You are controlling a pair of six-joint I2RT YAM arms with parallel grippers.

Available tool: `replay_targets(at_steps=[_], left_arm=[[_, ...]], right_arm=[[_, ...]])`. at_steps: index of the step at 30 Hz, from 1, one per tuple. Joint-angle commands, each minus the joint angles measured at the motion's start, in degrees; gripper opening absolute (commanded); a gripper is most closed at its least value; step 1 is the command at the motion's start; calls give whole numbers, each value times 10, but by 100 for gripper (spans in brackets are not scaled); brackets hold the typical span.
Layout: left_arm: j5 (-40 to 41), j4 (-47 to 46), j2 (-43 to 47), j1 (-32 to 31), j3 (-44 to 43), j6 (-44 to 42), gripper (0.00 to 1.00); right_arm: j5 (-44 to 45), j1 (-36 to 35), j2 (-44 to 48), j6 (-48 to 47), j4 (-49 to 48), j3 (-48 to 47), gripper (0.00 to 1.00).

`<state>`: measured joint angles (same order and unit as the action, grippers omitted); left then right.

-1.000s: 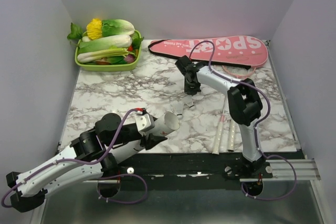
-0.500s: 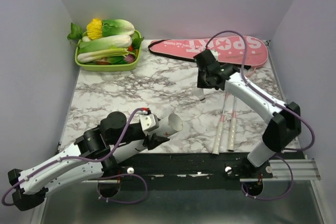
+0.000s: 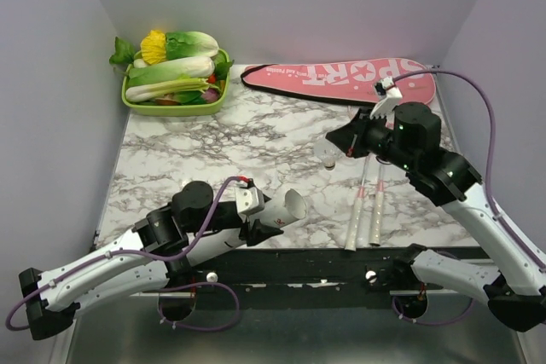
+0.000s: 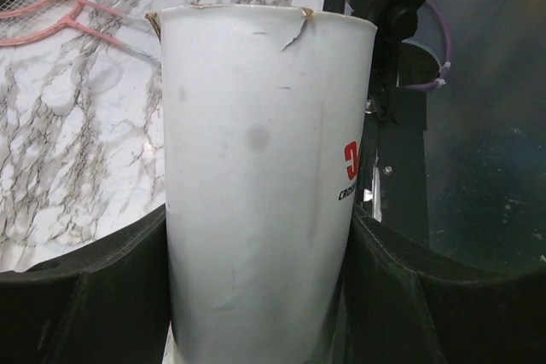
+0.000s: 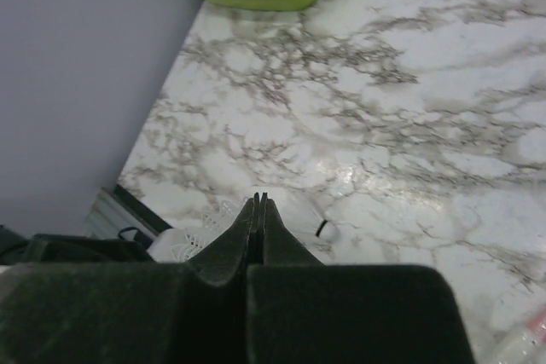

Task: Pack up the badminton gear

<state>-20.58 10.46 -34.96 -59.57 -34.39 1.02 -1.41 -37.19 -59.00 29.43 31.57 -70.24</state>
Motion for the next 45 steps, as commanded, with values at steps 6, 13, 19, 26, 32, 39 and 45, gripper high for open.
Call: replay_targets(at_steps=[6, 13, 19, 26, 32, 39, 45], left_arm=[[-33, -96, 36, 2, 27, 45, 0], [-28, -127, 67, 2, 42, 58, 0], [-29, -129, 80, 2, 46, 58, 0], [-28, -131, 89, 2, 47, 58, 0], [-44, -139, 100, 2, 51, 62, 0], [-58, -149, 116, 2, 56, 66, 0], [-59, -149, 128, 3, 58, 67, 0]], right_arm=[[-247, -17, 43, 82, -123, 31, 1], [-290, -65, 45, 112, -187, 43, 1], [-322, -92, 57, 141, -245, 52, 1], [-313, -130, 49, 149, -276, 64, 1], [-294, -163, 28, 144, -331, 84, 1], [-277, -198, 6, 137, -396, 99, 1], [-240, -222, 17, 125, -397, 121, 41]])
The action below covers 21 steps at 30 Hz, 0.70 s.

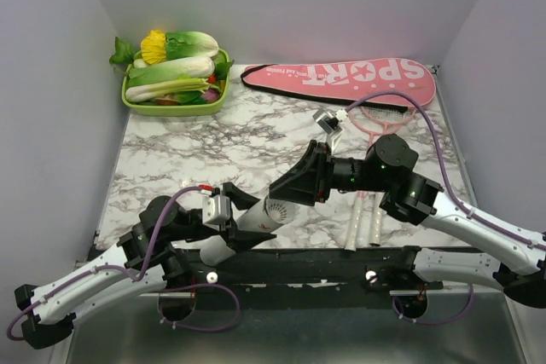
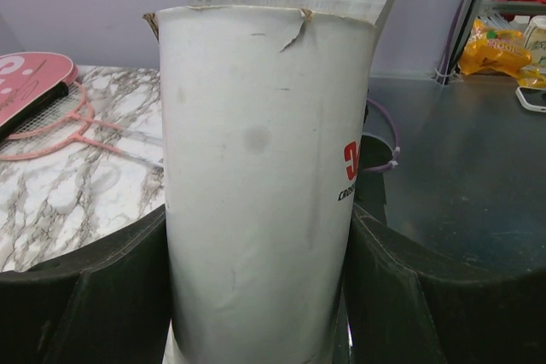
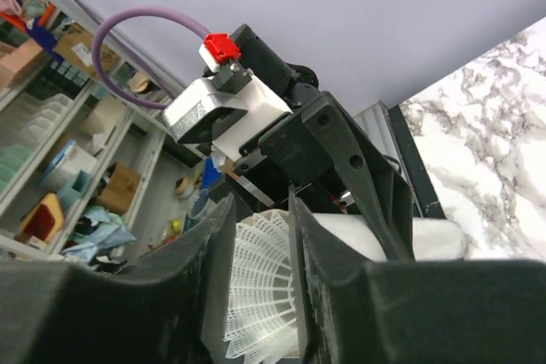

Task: Pack up the badminton gear

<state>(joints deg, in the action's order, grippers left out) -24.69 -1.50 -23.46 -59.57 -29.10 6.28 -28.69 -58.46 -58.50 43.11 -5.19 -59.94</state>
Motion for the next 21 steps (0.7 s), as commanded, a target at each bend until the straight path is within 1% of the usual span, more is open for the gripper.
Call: replay_targets(at_steps=[1, 4, 7, 8, 9, 10, 11, 12, 13, 14, 15, 17, 20, 21], left_arm=[[-18, -30, 14, 3, 5, 15, 0], [-18, -30, 17, 3, 5, 15, 0], [-19, -29, 17, 3, 5, 14, 0], [-19, -28, 18, 3, 5, 14, 0], [-20, -27, 18, 3, 5, 14, 0], [-19, -26, 18, 3, 4, 14, 0], [-19, -24, 20, 4, 4, 13, 0], [-15, -23, 22, 3, 4, 12, 0], [-13, -21, 23, 3, 3, 10, 0], [-11, -17, 25, 3, 3, 8, 0], [-8, -13, 27, 3, 1, 3, 0], [7, 3, 32, 3, -4, -6, 0], [33, 28, 39, 3, -13, -23, 0], [44, 33, 42, 4, -16, -26, 0]], right_arm=[[35, -10, 15, -13, -28, 21, 48], [53, -9, 33, -24, -5, 23, 57], [99, -10, 56, -49, 40, 11, 62], [130, -9, 62, -55, 50, 5, 63], [148, -9, 67, -68, 93, -2, 63], [167, -10, 74, -77, 114, -16, 66], [215, -9, 76, -84, 138, -25, 67], [239, -10, 79, -98, 182, -32, 68], [265, -10, 79, -103, 205, -37, 68], [314, -10, 74, -106, 227, -46, 68], [336, -10, 71, -116, 265, -47, 68], [395, -9, 57, -116, 299, -40, 68], [437, -10, 38, -123, 330, -20, 68], [442, -9, 18, -127, 332, -7, 68]])
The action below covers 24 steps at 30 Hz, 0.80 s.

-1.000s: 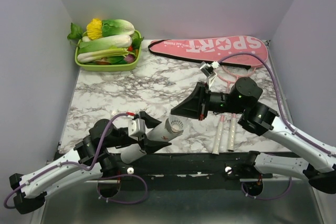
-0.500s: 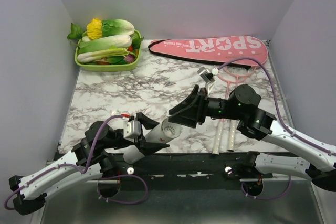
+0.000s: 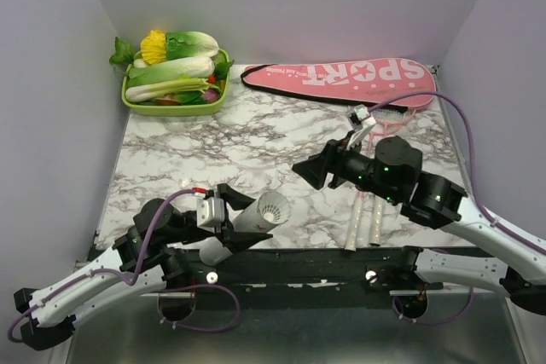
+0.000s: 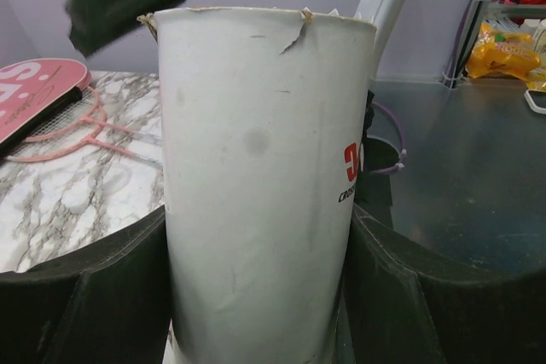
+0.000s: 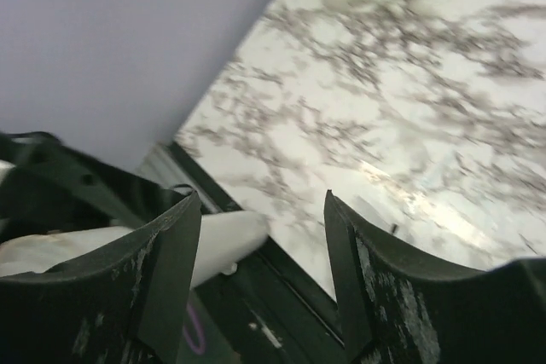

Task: Pack up the badminton gear

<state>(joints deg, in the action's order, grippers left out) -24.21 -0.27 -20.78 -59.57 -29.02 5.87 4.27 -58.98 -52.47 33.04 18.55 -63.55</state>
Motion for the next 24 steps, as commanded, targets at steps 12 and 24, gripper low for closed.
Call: replay_targets(at_steps=[12, 24], left_arm=[[226, 96, 50, 7, -47, -49, 0], [325, 113, 113, 24, -53, -43, 0]], right_arm=[[93, -18, -221, -27, 60, 43, 68], [144, -81, -405, -25, 105, -59, 68]])
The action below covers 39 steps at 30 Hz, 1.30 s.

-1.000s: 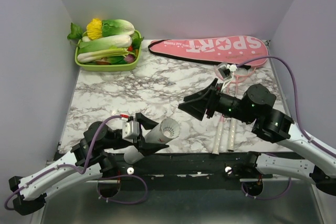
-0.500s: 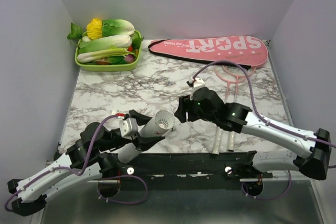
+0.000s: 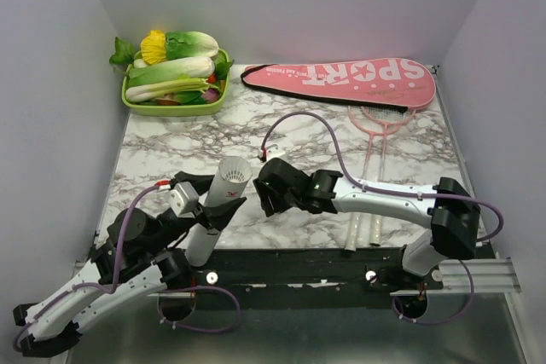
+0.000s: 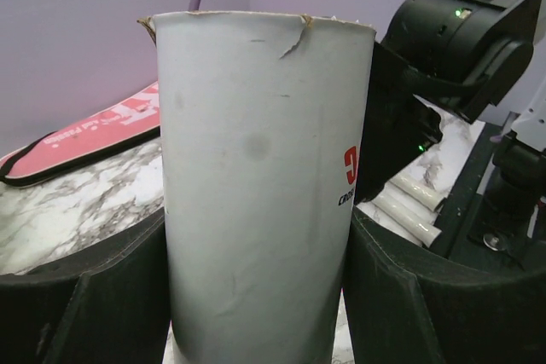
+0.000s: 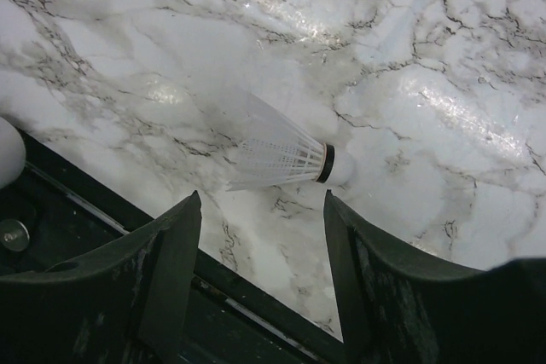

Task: Pack up the badminton gear

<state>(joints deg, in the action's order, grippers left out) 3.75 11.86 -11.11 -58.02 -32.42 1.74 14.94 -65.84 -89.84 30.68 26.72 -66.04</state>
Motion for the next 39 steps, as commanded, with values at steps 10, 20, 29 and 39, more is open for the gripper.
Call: replay_targets(at_steps=[10, 20, 29, 39], left_arm=[[43, -13, 31, 24, -17, 4, 0], [29, -17, 31, 34, -16, 5, 0], [24, -18, 31, 37, -14, 5, 0], [21, -20, 30, 40, -13, 5, 0]], right_arm=[[72, -30, -125, 13, 64, -104, 65], [98, -42, -184, 25, 112, -146, 59], [110, -46, -207, 38, 128, -153, 34], [148, -47, -190, 51, 154, -150, 1]])
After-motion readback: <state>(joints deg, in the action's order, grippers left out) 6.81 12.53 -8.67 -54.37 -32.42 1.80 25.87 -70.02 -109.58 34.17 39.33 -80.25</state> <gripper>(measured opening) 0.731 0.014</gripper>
